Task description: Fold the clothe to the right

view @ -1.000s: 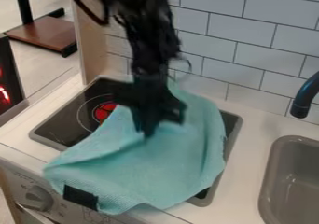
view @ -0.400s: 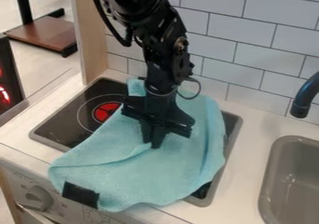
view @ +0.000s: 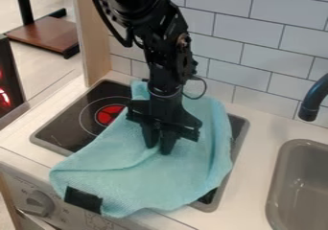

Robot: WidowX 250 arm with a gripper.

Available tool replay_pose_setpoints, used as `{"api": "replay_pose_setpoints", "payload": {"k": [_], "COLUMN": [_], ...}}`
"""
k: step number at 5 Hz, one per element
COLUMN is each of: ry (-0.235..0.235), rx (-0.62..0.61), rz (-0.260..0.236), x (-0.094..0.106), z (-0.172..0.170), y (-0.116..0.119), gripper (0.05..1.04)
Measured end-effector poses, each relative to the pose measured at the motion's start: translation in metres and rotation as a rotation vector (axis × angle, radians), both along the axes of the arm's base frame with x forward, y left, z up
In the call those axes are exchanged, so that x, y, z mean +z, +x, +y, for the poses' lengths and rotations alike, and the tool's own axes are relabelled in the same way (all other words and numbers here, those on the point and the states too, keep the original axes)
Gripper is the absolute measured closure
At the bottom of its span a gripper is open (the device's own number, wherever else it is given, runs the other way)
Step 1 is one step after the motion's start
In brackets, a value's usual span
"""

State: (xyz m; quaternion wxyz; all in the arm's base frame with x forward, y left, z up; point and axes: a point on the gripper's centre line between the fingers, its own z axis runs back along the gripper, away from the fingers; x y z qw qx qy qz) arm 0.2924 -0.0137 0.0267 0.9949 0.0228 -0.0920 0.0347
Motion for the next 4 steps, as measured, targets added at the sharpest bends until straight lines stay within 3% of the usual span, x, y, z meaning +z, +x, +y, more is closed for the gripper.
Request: {"api": "replay_pose_setpoints", "payload": {"k": [1,2,3,4], "ry": [-0.033,-0.046,-0.053,-0.08], "rx": [0.017,0.013,0.025,0.043], "rz": [0.019,0.028,0.02,-0.015], "x": [0.009,0.014,0.022,0.044], "z": [0.001,0.002,0.006,0.008], "y": [-0.004,-0.001,0.004,0.01], "gripper": [0.286,0.07,0.075,0.083]}}
